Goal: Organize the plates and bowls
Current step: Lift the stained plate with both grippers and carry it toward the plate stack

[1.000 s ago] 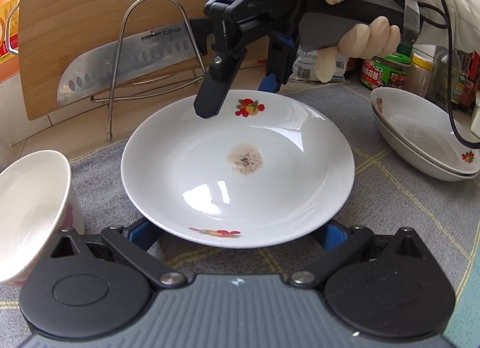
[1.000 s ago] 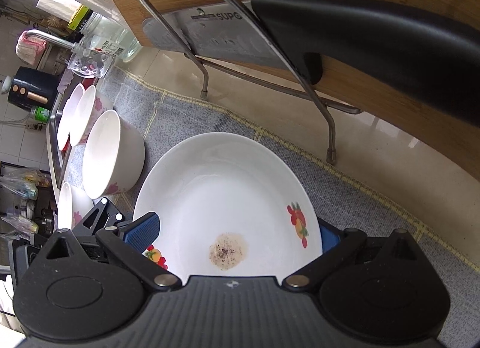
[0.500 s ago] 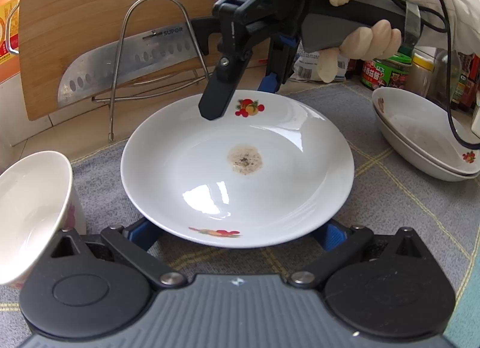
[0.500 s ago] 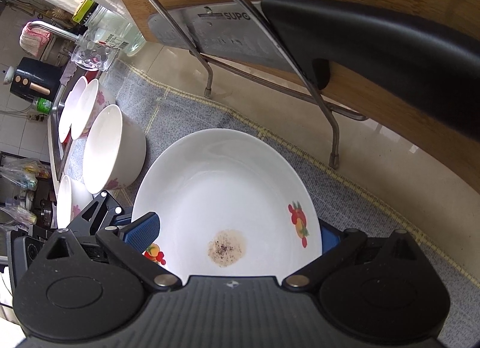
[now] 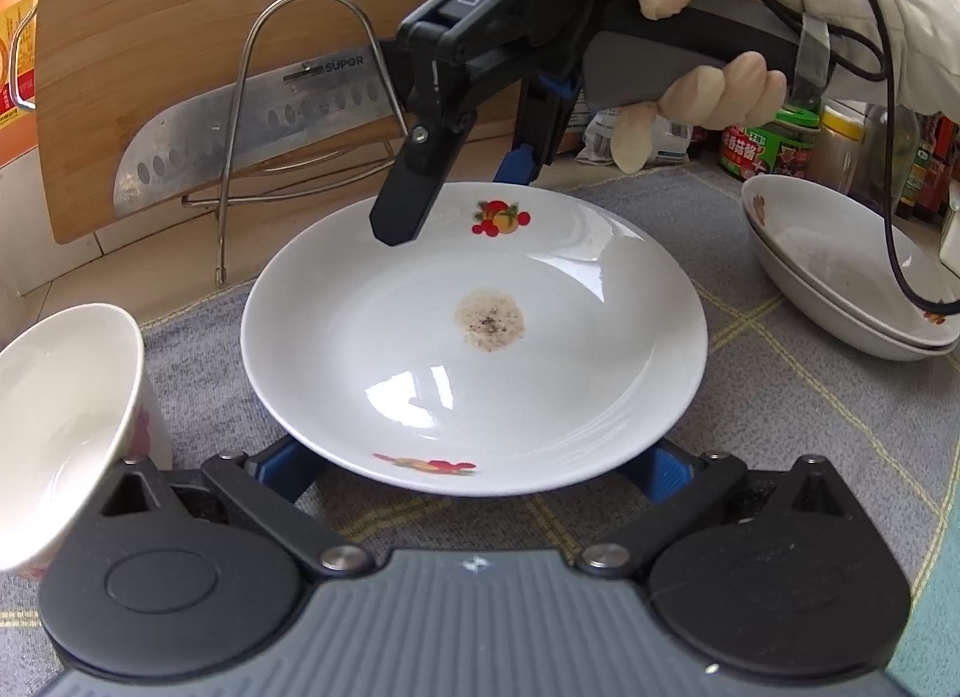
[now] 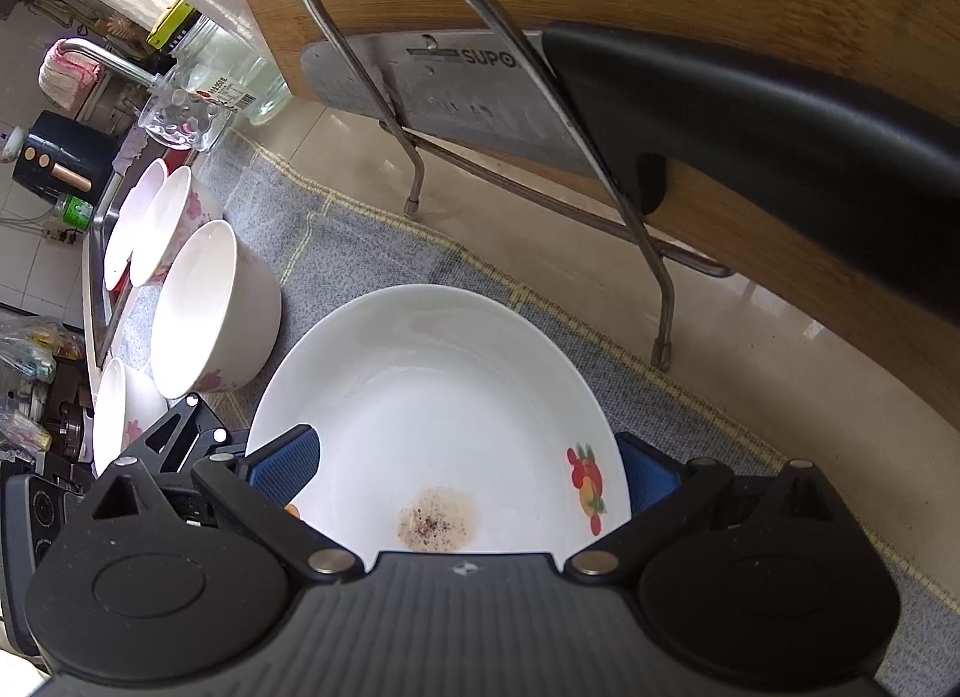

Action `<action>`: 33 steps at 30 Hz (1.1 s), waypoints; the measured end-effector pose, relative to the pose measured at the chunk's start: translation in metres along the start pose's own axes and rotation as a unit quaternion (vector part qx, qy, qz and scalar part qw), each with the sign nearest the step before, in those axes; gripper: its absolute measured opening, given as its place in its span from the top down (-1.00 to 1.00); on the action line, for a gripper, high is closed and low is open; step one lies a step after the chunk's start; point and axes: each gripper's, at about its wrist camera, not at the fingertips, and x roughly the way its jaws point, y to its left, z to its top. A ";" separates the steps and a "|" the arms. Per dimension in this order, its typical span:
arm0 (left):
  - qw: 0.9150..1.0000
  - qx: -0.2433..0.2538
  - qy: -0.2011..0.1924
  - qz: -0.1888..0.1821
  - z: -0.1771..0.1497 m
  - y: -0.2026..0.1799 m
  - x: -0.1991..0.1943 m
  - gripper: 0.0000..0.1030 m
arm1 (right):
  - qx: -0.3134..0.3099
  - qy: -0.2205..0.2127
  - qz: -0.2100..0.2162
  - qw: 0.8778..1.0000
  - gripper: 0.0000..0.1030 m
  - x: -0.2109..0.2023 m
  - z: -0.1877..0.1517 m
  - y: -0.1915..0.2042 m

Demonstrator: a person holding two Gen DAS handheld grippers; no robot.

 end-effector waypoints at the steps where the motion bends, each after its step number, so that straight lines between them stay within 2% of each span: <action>1: 1.000 0.000 0.000 0.001 0.000 0.000 0.000 -1.00 | -0.002 -0.001 -0.004 1.000 -1.00 0.000 0.000 0.001; 4: 1.000 -0.002 0.003 0.003 0.001 -0.001 0.000 -1.00 | -0.011 0.002 -0.013 1.000 -1.00 0.002 -0.002 0.005; 9: 1.000 0.000 0.010 0.008 0.003 -0.002 0.000 -1.00 | -0.001 0.008 -0.004 1.000 -1.00 0.000 -0.004 0.005; 15: 1.000 0.023 0.014 0.013 0.003 -0.006 -0.005 -1.00 | 0.003 0.014 -0.002 1.000 -1.00 -0.002 -0.014 0.008; 33: 0.999 0.044 0.017 0.001 0.000 -0.015 -0.028 -0.99 | 0.008 0.007 -0.003 1.000 -1.00 -0.011 -0.041 0.027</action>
